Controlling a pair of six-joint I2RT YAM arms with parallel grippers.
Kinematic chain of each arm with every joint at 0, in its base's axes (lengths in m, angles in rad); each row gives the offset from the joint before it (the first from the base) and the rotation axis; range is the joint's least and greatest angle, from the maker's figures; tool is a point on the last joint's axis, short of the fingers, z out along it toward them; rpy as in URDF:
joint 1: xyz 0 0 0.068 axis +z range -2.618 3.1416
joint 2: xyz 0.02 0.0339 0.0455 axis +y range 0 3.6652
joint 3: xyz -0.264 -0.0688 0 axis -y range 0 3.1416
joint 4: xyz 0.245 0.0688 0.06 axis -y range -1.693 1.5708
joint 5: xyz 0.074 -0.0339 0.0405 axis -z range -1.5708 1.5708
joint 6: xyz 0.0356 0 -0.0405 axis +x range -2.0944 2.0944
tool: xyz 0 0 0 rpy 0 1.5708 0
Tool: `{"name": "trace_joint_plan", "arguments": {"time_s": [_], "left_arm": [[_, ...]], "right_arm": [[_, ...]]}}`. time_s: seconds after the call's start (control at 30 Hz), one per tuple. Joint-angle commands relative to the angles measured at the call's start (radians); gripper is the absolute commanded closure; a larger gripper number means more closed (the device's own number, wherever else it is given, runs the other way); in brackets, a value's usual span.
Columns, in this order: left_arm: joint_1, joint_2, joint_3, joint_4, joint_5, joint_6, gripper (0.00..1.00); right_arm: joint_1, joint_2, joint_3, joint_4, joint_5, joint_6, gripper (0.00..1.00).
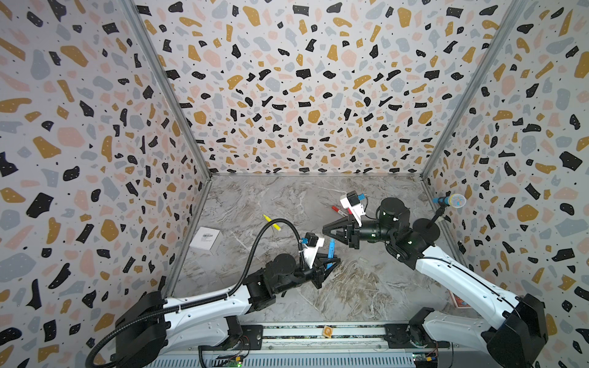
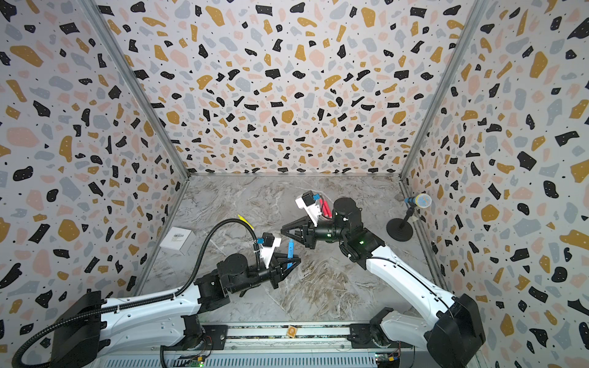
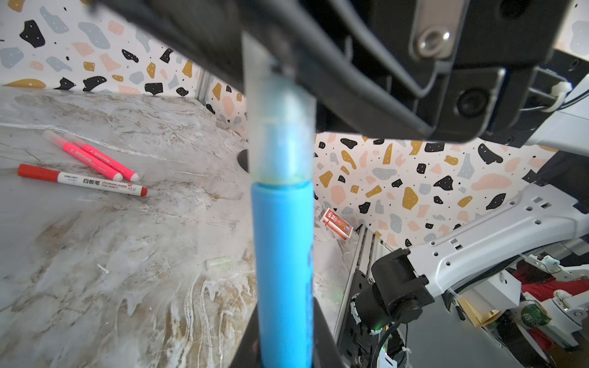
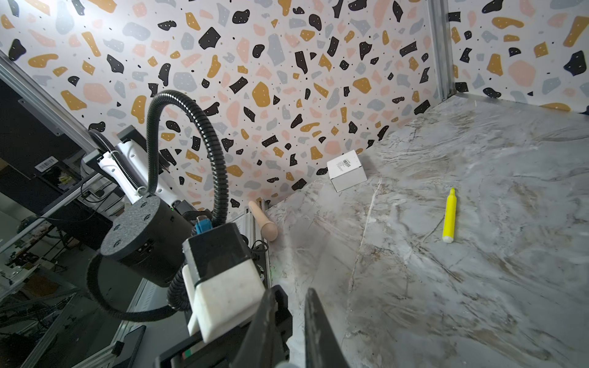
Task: Insert pens into pen caps
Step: Put on the pen cap to the pen.
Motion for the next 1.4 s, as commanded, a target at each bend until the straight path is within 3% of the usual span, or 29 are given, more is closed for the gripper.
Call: {"name": "trace_joint_plan", "arguments": {"time_s": [0.0,0.23,0.5,0.73,1.03,1.2,1.27,1.3,1.37], "left_arm": [[0.006,-0.067,0.054,0.115,-0.073,0.011,1.00],[0.031,-0.115,0.110,0.157,-0.124,0.063,1.00],[0.121,-0.090,0.157,0.237,-0.046,0.037,1.00],[0.202,-0.130,0.146,0.269,-0.036,0.010,1.00],[0.317,-0.120,0.128,0.417,0.121,-0.103,1.00],[0.321,-0.121,0.146,0.354,0.093,-0.074,1.00],[0.318,-0.100,0.178,0.215,0.077,0.001,1.00],[0.313,-0.071,0.190,0.128,0.075,0.060,1.00],[0.310,-0.008,0.178,0.018,0.052,0.109,1.00]], "right_arm": [[0.029,-0.037,-0.084,-0.030,0.021,-0.038,1.00],[0.121,-0.116,-0.292,0.027,0.151,0.016,1.00],[0.271,-0.110,-0.408,0.098,0.276,0.074,1.00],[0.316,-0.094,-0.490,0.157,0.304,0.109,1.00],[0.382,-0.029,-0.556,0.226,0.264,0.133,1.00],[0.386,-0.045,-0.540,0.208,0.299,0.139,1.00],[0.357,-0.068,-0.471,0.142,0.314,0.119,1.00],[0.313,-0.089,-0.420,0.099,0.291,0.101,0.95],[0.190,-0.149,-0.300,-0.018,0.278,0.054,0.61]]}}
